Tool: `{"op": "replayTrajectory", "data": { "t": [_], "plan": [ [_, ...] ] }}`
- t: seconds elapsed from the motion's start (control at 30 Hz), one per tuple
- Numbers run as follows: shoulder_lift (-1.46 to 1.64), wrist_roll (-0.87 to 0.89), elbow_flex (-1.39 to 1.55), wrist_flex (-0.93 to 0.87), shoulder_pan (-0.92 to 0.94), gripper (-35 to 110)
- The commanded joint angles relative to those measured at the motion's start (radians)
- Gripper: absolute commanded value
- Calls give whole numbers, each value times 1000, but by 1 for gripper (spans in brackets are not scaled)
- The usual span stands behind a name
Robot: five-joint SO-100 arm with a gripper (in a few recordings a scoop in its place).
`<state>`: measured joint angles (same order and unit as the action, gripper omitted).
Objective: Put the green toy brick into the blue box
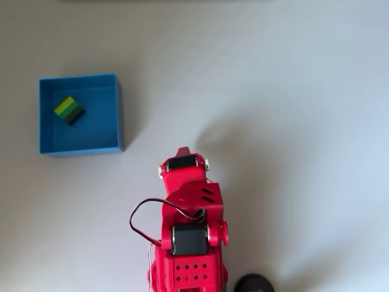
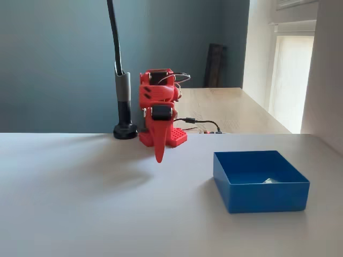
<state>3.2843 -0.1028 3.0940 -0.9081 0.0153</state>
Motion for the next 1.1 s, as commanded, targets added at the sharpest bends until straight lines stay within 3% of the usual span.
{"op": "replayTrajectory", "data": {
  "t": [0.0, 1.07],
  "plan": [
    [2, 11, 21, 8, 3, 0],
    [8, 20, 20, 8, -5, 0]
  ]
}}
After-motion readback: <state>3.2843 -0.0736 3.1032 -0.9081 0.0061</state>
